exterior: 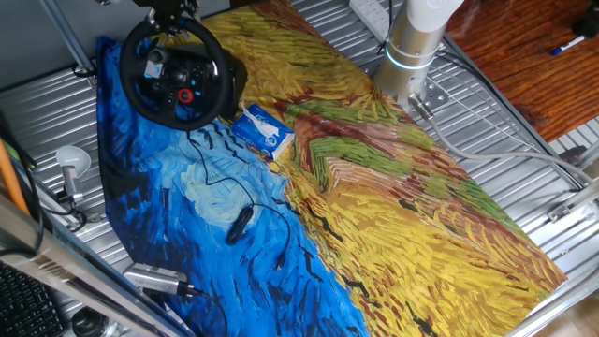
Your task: Rotate the steering wheel 90 degrees clockwise
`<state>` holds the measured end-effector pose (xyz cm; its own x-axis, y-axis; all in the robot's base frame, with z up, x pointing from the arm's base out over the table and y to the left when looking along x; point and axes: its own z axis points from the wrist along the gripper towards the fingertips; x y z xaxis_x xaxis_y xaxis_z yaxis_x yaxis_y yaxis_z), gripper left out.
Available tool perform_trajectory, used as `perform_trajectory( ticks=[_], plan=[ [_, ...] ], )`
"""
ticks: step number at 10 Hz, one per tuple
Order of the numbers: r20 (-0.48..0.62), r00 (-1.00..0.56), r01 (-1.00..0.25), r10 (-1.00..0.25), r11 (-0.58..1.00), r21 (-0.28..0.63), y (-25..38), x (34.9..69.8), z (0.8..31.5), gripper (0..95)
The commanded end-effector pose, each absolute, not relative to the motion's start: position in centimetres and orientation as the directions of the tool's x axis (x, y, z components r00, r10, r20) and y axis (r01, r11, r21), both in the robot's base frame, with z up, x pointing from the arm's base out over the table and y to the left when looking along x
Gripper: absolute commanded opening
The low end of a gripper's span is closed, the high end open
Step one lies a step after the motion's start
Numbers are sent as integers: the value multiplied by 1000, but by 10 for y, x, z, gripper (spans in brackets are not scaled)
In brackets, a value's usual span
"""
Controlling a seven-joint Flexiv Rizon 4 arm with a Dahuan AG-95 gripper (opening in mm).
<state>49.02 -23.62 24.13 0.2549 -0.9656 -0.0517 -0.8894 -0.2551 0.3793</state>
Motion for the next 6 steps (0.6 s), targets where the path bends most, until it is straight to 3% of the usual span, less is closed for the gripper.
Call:
perform_trajectory(
  ticks=[1, 6],
  plan=[
    [-44, 233, -895, -971, -233, 380, -236, 491, 241, 0],
    [-52, 260, -885, -964, -260, 386, -235, 492, 241, 0]
  ],
)
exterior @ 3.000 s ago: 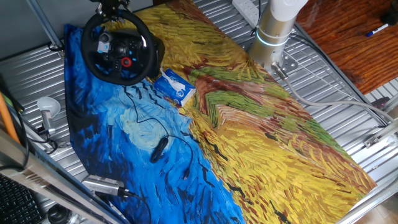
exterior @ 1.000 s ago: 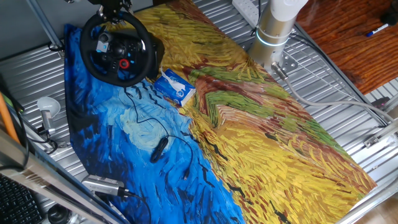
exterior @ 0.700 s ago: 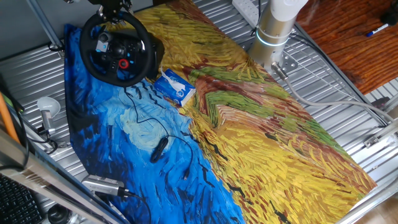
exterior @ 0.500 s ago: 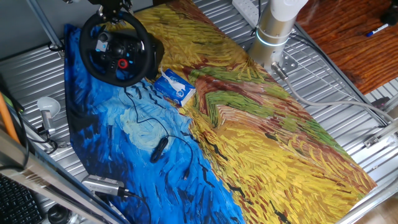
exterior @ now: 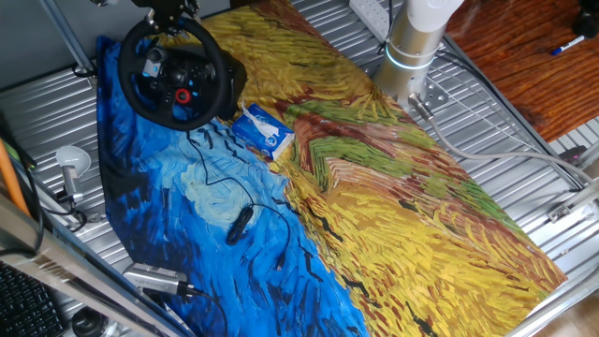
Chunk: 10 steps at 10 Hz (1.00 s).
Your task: Rotate the steering wheel 90 degrees clockwise
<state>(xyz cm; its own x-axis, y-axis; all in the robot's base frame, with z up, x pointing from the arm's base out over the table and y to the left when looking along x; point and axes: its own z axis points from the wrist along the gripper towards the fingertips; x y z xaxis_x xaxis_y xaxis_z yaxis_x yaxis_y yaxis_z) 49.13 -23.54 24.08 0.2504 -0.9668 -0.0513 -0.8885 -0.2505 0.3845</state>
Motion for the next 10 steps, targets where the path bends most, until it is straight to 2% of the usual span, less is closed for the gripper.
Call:
perform_trajectory(
  ticks=[1, 6, 10],
  plan=[
    [-53, 276, -879, -960, -275, 390, -235, 492, 241, 0],
    [-90, 305, -834, -948, -312, 456, -234, 493, 240, 0],
    [-91, 300, -835, -950, -307, 457, -233, 495, 238, 0]
  ],
)
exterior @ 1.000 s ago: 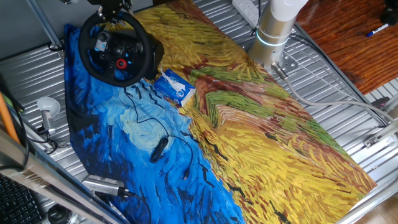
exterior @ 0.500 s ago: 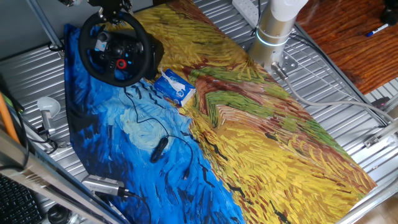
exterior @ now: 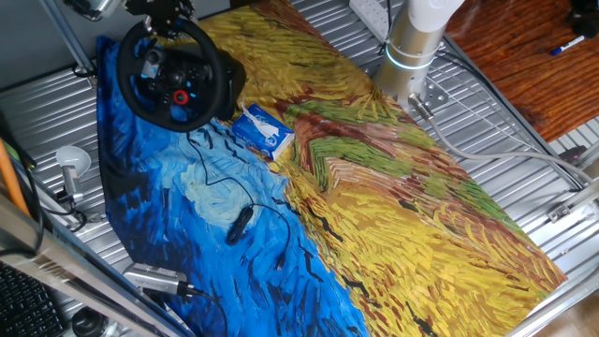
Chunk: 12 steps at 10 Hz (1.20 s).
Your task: Rotate the steering wheel 90 degrees clockwise
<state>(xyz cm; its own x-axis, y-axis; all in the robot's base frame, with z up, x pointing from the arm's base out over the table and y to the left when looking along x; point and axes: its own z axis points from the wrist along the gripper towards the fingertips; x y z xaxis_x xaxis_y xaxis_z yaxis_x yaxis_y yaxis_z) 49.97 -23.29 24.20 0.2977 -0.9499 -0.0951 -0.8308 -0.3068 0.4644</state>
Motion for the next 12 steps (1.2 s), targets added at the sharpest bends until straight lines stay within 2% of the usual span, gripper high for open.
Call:
perform_trajectory(
  ticks=[1, 12],
  plan=[
    [-91, 300, -836, -950, -308, 455, -232, 495, 236, 0],
    [-90, 265, -838, -960, -276, 470, -231, 497, 234, 0]
  ],
)
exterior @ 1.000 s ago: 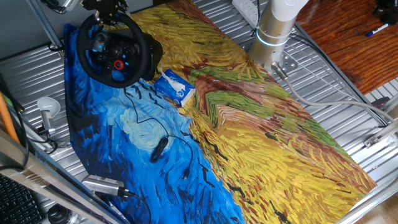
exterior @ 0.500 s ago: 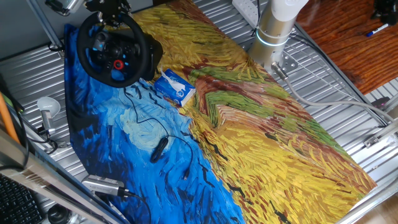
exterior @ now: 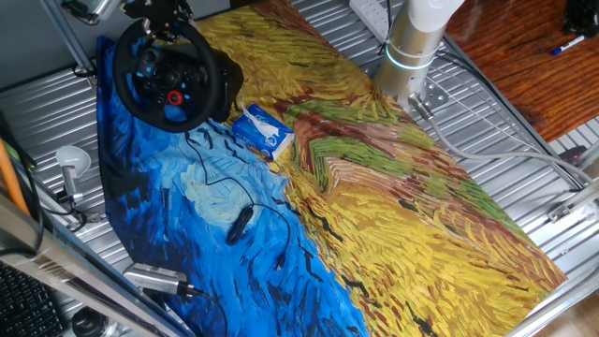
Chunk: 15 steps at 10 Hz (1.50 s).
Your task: Rotate the steering wheel 90 degrees clockwise
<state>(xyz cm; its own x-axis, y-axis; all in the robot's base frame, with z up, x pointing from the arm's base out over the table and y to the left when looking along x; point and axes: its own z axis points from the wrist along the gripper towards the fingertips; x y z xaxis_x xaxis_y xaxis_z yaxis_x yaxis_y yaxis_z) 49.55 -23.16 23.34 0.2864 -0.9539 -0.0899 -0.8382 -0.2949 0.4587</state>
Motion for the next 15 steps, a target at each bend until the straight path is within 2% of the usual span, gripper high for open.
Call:
perform_trajectory(
  ticks=[1, 15],
  plan=[
    [-90, 264, -838, -960, -274, 471, -231, 498, 234, 0],
    [-90, 168, -860, -982, -190, 473, -224, 503, 231, 0]
  ],
)
